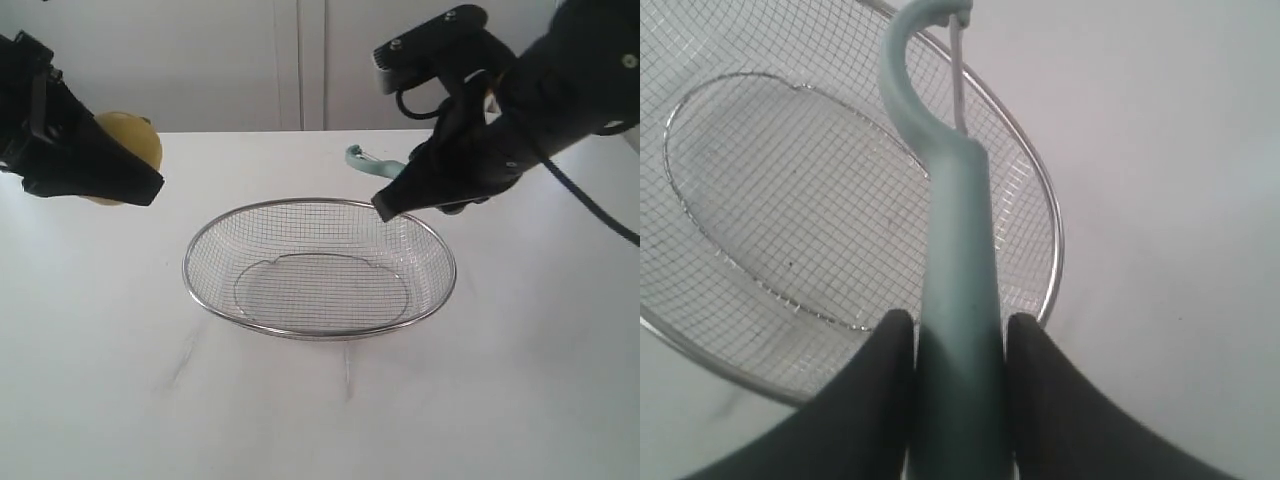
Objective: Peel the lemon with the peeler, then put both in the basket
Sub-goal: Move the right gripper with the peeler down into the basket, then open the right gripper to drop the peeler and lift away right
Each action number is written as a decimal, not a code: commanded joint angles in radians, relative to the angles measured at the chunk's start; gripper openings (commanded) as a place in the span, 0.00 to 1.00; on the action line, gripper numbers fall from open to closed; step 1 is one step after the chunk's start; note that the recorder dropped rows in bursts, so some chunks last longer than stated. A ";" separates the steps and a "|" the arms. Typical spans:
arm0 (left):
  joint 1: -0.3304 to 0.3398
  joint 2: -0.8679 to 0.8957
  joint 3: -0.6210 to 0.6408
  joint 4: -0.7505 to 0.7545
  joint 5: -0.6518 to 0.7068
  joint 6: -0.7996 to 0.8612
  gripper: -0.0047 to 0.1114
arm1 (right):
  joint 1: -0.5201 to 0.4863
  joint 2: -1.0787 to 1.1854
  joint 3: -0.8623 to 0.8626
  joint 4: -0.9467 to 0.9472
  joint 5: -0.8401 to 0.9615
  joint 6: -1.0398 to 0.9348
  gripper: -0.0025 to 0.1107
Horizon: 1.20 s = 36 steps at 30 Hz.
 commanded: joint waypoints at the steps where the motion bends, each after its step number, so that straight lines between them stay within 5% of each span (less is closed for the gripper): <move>1: 0.002 -0.014 0.005 -0.029 0.002 -0.005 0.04 | -0.007 0.137 -0.105 0.006 -0.004 -0.022 0.02; 7: 0.002 -0.014 0.005 -0.020 -0.004 -0.001 0.04 | -0.007 0.272 -0.123 -0.008 -0.018 -0.010 0.02; 15: 0.002 -0.012 0.010 0.195 -0.059 -0.144 0.04 | -0.018 0.357 -0.123 -0.012 -0.049 -0.010 0.02; 30: 0.002 -0.012 0.010 0.199 -0.057 -0.144 0.04 | -0.018 0.438 -0.114 0.013 -0.099 -0.004 0.02; 36: 0.002 -0.012 0.010 0.199 -0.057 -0.144 0.04 | -0.018 0.464 -0.112 0.063 -0.102 -0.004 0.14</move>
